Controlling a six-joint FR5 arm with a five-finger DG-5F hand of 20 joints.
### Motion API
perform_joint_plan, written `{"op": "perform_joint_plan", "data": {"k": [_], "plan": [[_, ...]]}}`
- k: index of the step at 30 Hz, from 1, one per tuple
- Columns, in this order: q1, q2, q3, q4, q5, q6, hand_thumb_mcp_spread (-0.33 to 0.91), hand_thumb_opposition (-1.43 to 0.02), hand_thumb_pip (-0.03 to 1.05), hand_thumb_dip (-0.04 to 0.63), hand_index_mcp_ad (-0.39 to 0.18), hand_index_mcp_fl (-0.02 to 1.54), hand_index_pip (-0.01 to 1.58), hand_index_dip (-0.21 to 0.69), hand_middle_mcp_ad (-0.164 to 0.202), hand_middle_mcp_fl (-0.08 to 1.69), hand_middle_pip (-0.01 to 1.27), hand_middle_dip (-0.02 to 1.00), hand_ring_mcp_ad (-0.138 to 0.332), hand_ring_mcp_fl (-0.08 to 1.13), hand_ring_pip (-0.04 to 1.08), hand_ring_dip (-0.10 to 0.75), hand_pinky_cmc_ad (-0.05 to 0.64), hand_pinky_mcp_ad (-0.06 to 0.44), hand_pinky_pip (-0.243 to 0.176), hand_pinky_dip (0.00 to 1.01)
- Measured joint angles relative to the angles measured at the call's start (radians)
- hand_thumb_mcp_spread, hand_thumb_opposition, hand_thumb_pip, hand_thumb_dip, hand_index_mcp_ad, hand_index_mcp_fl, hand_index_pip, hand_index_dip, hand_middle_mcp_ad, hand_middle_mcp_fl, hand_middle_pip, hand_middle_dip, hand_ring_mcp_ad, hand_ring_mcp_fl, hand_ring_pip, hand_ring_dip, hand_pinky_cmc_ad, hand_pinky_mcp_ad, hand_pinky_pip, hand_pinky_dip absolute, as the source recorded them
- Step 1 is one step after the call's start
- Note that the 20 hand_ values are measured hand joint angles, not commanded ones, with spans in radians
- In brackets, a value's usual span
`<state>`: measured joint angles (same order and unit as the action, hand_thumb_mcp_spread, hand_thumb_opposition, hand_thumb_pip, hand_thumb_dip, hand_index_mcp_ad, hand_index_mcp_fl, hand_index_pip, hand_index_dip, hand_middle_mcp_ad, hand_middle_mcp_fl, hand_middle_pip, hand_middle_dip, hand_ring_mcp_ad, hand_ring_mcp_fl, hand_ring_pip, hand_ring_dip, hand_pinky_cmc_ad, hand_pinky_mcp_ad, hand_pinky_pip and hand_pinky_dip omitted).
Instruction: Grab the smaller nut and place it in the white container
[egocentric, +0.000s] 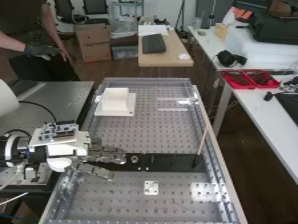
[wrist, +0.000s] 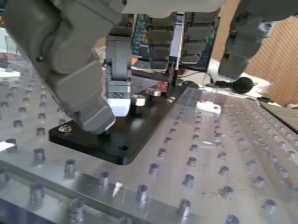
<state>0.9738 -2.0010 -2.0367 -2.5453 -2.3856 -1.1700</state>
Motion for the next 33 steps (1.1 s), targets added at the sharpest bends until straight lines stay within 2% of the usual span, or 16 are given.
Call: {"op": "perform_joint_plan", "data": {"k": [28,33], "plan": [[0.007,-0.017,0.020,-0.026,-0.002,-0.022,0.37,-0.85,0.83,0.204,-0.148,0.02,1.56,0.129,0.066,0.05,0.13,0.22,0.126,0.00,0.10,0.122,0.349,0.312,0.017,0.18],[0.005,-0.019,0.021,-0.025,-0.001,-0.021,0.37,-0.85,0.83,0.204,-0.143,0.02,1.56,0.122,0.066,0.05,0.13,0.22,0.124,0.00,0.10,0.122,0.340,0.314,0.035,0.18]]}}
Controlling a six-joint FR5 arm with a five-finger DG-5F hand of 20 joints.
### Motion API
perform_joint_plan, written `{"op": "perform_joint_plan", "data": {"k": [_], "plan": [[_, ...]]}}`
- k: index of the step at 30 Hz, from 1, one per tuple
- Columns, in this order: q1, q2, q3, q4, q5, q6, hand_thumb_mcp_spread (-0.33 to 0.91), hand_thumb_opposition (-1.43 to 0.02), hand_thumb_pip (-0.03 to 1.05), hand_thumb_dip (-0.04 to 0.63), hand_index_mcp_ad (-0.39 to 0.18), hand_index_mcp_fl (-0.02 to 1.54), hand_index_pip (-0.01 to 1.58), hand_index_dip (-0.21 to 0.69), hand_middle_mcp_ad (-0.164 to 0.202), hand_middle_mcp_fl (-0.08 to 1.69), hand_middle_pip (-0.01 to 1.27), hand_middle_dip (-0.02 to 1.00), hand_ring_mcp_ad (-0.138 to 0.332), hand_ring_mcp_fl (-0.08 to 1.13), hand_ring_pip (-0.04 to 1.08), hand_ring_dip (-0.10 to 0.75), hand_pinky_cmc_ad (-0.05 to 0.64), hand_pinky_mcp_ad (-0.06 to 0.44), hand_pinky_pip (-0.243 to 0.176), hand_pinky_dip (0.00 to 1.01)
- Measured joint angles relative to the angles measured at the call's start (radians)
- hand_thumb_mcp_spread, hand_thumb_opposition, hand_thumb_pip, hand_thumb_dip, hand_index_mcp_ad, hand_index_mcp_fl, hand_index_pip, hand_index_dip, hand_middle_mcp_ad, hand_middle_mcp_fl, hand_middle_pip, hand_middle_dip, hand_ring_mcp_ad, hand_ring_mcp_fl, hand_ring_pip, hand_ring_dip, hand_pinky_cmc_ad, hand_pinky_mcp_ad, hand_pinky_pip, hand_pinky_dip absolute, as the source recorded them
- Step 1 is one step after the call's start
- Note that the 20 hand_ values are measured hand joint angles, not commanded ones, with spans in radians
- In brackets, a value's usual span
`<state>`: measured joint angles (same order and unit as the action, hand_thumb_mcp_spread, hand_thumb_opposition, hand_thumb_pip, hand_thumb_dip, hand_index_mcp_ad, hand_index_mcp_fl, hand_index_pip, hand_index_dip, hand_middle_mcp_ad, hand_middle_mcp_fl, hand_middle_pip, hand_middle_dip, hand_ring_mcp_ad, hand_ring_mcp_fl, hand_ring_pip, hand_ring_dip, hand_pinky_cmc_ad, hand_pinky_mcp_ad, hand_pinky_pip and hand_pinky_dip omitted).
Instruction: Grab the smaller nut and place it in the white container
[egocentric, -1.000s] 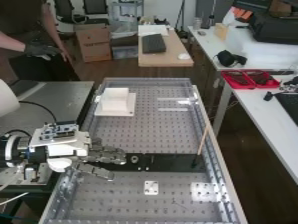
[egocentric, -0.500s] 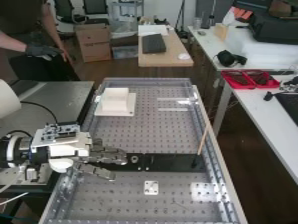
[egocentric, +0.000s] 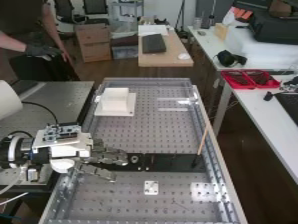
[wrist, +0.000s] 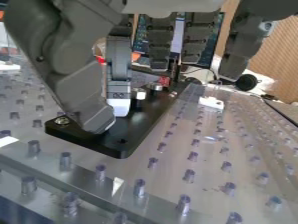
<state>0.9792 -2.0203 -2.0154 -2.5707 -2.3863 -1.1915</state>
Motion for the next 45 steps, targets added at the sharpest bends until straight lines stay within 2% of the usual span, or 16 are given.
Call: {"op": "perform_joint_plan", "data": {"k": [4,9,21,43,45], "plan": [[-0.002,0.000,-0.001,0.000,-0.002,-0.001,0.37,-0.85,0.83,0.204,-0.138,0.01,1.56,0.120,0.066,0.05,0.13,0.22,0.133,0.00,0.10,0.122,0.332,0.300,0.035,0.18],[-0.003,0.004,-0.003,0.005,-0.005,0.006,0.37,-0.85,0.83,0.204,-0.176,0.06,1.56,0.113,0.065,0.05,0.13,0.22,0.113,0.00,0.10,0.122,0.328,0.304,0.035,0.18],[-0.002,0.006,0.000,-0.005,-0.005,0.001,0.39,-0.85,0.83,0.204,-0.164,0.11,1.56,0.110,0.065,0.05,0.13,0.22,0.113,0.00,0.10,0.120,0.328,0.300,0.035,0.18],[0.001,-0.001,0.004,-0.008,-0.006,0.003,0.39,-0.85,0.83,0.204,-0.161,0.12,1.56,0.126,0.065,0.05,0.13,0.22,0.108,0.00,0.10,0.120,0.328,0.300,0.035,0.18],[0.001,0.000,0.004,-0.006,-0.006,0.005,0.38,-0.85,0.83,0.204,-0.161,0.14,1.55,0.101,0.065,0.05,0.13,0.22,0.108,0.00,0.10,0.120,0.328,0.300,0.035,0.18]]}}
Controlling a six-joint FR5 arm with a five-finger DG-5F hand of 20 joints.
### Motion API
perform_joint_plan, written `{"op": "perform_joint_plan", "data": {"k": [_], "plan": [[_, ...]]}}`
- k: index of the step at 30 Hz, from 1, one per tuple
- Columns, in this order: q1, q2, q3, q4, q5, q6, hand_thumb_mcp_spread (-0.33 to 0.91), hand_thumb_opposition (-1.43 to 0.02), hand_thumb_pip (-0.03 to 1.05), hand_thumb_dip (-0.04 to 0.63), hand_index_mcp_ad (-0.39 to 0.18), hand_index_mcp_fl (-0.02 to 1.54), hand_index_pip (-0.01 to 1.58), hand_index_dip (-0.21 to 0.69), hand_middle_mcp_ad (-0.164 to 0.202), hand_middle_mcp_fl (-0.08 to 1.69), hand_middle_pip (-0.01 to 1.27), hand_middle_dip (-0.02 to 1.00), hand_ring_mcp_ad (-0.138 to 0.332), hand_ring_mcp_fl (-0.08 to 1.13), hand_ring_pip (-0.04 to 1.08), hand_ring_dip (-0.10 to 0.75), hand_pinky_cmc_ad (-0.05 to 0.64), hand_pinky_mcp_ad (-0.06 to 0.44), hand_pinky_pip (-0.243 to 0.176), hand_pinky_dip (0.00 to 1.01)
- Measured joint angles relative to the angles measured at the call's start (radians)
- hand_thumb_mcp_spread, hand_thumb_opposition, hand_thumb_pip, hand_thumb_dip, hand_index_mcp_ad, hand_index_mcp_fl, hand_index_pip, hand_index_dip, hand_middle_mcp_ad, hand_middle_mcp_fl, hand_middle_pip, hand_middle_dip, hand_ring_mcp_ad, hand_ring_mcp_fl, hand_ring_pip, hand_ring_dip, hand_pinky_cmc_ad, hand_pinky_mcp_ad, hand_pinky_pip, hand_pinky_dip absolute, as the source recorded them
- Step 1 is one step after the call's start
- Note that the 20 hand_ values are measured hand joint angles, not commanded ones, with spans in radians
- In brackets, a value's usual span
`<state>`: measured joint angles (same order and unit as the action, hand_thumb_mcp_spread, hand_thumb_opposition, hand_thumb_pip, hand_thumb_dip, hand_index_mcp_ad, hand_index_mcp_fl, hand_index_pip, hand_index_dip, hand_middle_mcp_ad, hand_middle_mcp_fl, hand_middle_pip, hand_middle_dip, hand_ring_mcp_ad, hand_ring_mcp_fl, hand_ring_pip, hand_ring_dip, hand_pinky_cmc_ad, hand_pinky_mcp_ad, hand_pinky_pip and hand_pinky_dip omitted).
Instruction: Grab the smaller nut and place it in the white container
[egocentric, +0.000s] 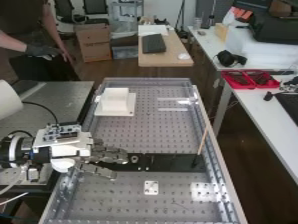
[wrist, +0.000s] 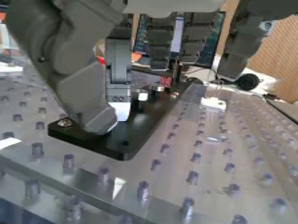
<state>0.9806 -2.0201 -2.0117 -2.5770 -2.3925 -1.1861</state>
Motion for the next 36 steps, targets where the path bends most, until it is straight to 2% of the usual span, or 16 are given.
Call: {"op": "perform_joint_plan", "data": {"k": [3,12,15,18,36], "plan": [[0.001,0.002,0.000,0.002,0.001,0.002,0.38,-0.87,0.82,0.204,-0.164,0.15,1.55,0.094,0.065,0.10,0.13,0.22,0.108,0.00,0.10,0.120,0.328,0.300,0.035,0.18],[0.005,0.004,0.005,-0.003,0.005,0.003,0.38,-0.88,0.81,0.206,-0.164,0.18,1.54,0.096,0.065,0.10,0.13,0.22,0.110,0.00,0.10,0.120,0.328,0.300,0.037,0.18],[0.006,0.004,0.006,-0.006,0.005,0.002,0.38,-0.88,0.81,0.206,-0.164,0.19,1.54,0.096,0.065,0.10,0.13,0.22,0.110,0.00,0.10,0.120,0.328,0.300,0.051,0.18],[0.007,0.004,0.008,-0.006,0.006,0.004,0.38,-0.88,0.76,0.206,-0.164,0.21,1.54,0.096,0.065,0.10,0.13,0.22,0.110,0.00,0.10,0.120,0.328,0.300,0.051,0.18],[0.021,0.043,0.018,-0.043,0.006,0.010,0.38,-0.88,0.76,0.206,-0.164,0.21,1.54,0.096,0.065,0.10,0.13,0.22,0.106,0.00,0.10,0.120,0.328,0.304,0.051,0.18]]}}
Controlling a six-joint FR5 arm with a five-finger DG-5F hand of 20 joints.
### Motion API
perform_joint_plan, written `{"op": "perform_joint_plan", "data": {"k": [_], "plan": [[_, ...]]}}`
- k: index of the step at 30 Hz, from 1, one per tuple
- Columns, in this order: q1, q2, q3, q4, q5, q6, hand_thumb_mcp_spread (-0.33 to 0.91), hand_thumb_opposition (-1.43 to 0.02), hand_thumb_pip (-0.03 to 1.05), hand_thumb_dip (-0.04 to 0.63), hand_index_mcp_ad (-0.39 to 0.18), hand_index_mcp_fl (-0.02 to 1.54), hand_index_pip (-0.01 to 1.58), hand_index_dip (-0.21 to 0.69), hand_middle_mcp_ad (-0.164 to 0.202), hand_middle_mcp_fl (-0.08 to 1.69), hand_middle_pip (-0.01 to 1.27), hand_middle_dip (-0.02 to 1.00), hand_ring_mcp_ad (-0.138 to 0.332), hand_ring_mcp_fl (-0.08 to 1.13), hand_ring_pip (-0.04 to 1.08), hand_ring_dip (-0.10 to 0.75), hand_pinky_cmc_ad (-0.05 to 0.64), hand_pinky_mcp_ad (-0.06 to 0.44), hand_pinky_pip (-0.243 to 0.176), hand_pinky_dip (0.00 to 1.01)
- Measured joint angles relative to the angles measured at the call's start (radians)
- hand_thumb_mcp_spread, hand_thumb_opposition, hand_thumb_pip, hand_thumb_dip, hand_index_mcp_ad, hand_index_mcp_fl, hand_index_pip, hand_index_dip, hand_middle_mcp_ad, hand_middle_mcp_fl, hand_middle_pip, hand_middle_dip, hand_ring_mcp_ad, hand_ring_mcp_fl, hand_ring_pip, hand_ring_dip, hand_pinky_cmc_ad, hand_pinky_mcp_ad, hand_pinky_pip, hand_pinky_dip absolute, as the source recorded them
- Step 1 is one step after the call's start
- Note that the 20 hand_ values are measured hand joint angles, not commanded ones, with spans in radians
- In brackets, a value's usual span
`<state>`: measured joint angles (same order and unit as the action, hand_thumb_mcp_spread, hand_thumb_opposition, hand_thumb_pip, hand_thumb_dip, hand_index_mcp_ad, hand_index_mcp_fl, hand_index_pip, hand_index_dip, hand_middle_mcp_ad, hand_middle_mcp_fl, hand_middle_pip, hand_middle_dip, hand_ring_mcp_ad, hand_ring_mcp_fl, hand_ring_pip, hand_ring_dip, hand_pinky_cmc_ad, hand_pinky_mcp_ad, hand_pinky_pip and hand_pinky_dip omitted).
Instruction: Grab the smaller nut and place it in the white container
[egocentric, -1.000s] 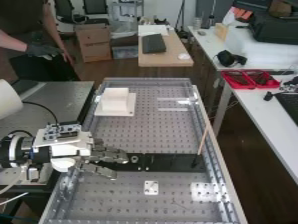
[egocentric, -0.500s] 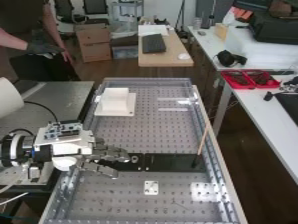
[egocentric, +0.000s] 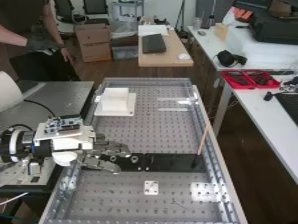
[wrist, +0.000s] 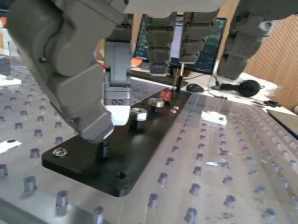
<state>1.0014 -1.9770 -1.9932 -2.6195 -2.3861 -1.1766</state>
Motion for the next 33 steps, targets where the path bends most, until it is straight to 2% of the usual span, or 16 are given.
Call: {"op": "perform_joint_plan", "data": {"k": [8,13,20,27,33], "plan": [[0.031,0.050,0.014,-0.077,-0.006,-0.015,0.38,-0.88,0.76,0.206,-0.164,0.23,1.54,0.093,0.065,0.10,0.13,0.22,0.106,0.00,0.10,0.124,0.328,0.300,0.049,0.18],[0.062,0.079,0.029,-0.136,-0.005,-0.028,0.38,-0.93,0.73,0.206,-0.164,0.27,1.54,0.108,0.065,0.12,0.13,0.22,0.110,0.00,0.10,0.129,0.328,0.304,0.065,0.18],[0.127,0.118,0.045,-0.200,0.002,-0.041,0.38,-0.95,0.73,0.206,-0.164,0.28,1.54,0.122,0.065,0.12,0.13,0.22,0.110,0.00,0.10,0.127,0.328,0.304,0.066,0.18],[0.207,0.149,0.058,-0.242,0.011,-0.030,0.38,-0.94,0.73,0.206,-0.164,0.28,1.54,0.129,0.065,0.12,0.13,0.22,0.106,0.00,0.10,0.127,0.328,0.304,0.066,0.18],[0.258,0.152,0.076,-0.288,0.013,-0.034,0.38,-0.94,0.73,0.206,-0.164,0.28,1.54,0.138,0.068,0.12,0.13,0.22,0.106,0.00,0.10,0.127,0.328,0.302,0.066,0.18]]}}
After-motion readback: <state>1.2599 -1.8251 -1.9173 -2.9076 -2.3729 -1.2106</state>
